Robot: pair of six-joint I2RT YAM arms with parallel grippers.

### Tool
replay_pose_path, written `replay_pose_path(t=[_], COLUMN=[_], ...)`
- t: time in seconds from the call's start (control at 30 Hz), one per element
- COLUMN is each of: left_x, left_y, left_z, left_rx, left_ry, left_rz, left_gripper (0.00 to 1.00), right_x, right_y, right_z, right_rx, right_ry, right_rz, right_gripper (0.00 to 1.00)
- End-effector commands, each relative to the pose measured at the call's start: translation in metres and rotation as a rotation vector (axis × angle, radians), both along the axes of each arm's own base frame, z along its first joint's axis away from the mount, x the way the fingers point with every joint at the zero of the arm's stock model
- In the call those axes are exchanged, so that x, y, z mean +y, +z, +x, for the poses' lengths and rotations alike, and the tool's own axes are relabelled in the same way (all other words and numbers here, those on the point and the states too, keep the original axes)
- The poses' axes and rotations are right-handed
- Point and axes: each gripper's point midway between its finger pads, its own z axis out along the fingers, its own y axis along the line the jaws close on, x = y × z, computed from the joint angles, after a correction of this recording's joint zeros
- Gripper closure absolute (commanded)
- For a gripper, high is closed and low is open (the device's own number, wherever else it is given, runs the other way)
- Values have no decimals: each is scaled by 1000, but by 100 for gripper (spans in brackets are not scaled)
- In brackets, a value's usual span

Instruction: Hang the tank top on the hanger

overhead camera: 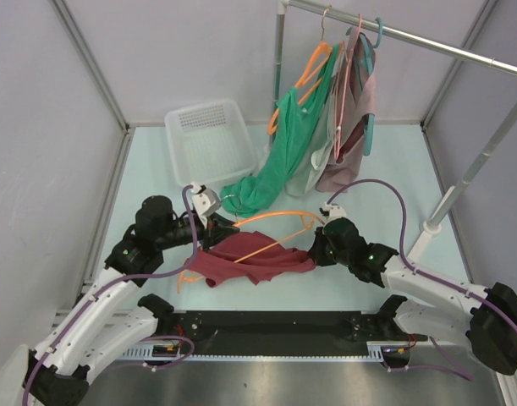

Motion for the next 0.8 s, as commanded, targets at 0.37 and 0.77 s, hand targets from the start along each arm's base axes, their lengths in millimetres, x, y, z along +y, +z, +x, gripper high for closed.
replay_pose_path(t=[0.37, 0.77], left_x=[-11, -13], left_y=[24, 21], left_z=[-15, -14], left_rx=[-80, -79], left_ry=[-97, -90], left_rz=[-67, -54], left_gripper=[100, 100], right_x=[-38, -76], right_y=[31, 77], right_z=[18, 39], right_rx=[-98, -204], right_ry=[-114, -199], right_rz=[-19, -60], right_gripper=[100, 100])
